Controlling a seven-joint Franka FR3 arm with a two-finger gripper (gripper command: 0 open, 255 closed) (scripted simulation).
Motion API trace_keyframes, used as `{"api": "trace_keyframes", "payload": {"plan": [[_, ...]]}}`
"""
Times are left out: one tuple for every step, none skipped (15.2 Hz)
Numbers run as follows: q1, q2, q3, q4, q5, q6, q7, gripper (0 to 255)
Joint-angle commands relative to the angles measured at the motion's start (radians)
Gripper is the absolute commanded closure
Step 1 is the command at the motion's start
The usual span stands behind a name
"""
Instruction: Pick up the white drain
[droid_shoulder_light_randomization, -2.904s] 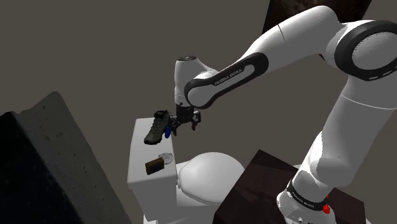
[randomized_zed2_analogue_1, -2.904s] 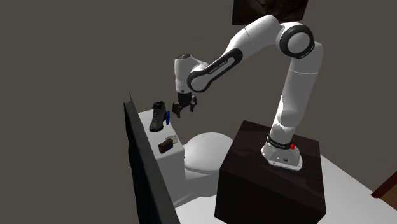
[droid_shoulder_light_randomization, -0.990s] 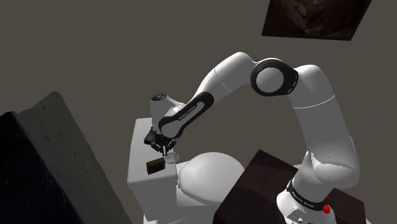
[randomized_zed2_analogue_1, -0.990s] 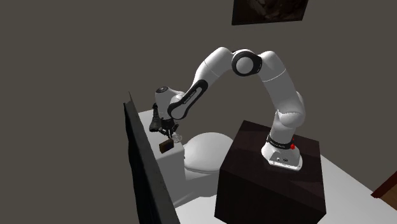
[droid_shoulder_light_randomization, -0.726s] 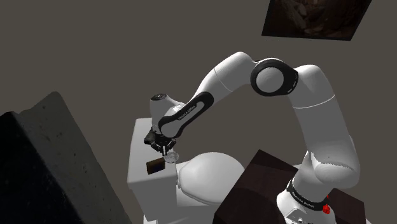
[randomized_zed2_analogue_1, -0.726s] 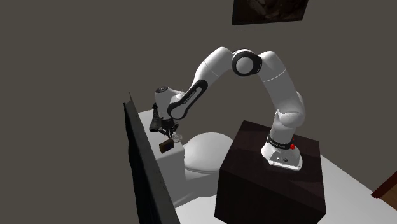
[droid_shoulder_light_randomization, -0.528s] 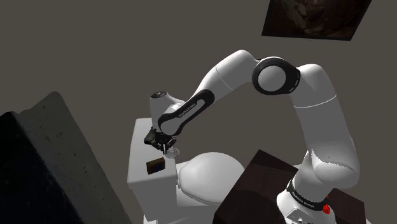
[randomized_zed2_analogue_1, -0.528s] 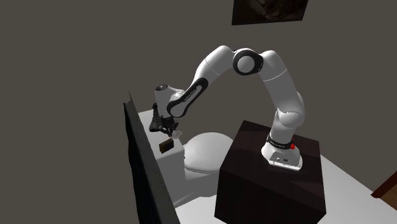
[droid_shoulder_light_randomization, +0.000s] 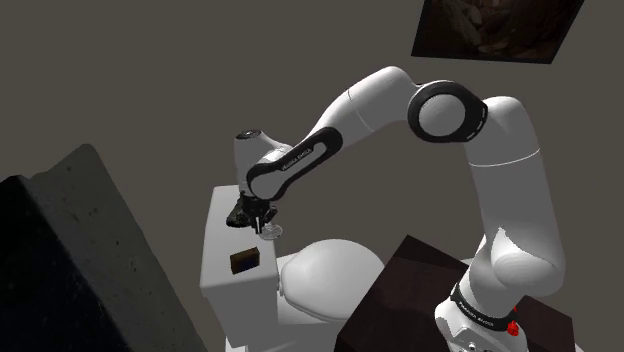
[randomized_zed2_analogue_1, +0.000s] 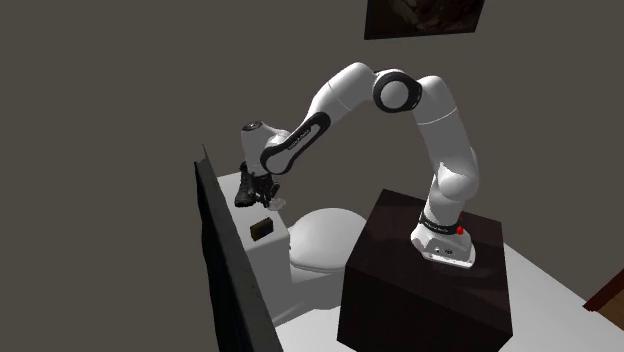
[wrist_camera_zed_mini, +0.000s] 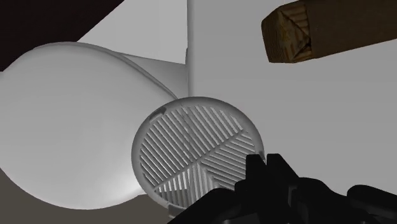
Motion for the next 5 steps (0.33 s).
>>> {"api": "trace_keyframes", "payload": {"plan": [[-0.004,-0.019,0.004,0.000,0.007,-0.019,-0.005,255],[-0.005,-0.027,0.006,0.002,0.010,-0.029,-0.007,255],[-0.007,-0.036,0.008,0.004,0.012,-0.039,-0.009,255],[-0.007,-0.037,0.008,0.004,0.013,-0.040,-0.010,255],[-0.007,-0.037,0.008,0.004,0.013,-0.040,-0.010,255]]}}
